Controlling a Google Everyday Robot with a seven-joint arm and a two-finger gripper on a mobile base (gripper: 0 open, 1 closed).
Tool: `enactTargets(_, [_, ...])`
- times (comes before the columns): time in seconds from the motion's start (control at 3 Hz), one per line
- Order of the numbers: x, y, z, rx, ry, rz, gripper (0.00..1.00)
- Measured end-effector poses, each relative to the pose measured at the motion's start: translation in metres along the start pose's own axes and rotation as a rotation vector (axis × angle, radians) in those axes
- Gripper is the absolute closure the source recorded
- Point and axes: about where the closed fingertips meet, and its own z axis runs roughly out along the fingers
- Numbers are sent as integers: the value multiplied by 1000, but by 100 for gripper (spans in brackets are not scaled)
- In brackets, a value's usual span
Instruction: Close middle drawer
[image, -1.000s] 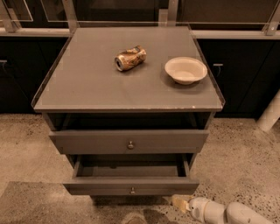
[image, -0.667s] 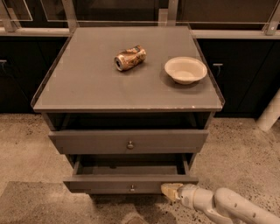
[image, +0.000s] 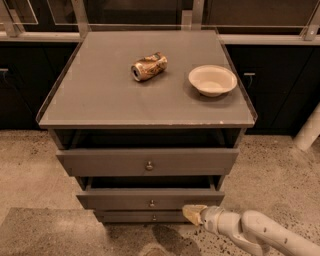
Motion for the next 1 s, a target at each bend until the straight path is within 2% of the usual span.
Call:
enactTargets(0.33, [-17, -5, 32, -7, -44, -60, 100])
enactTargets(1.0, [-40, -12, 72, -13, -95, -131, 100])
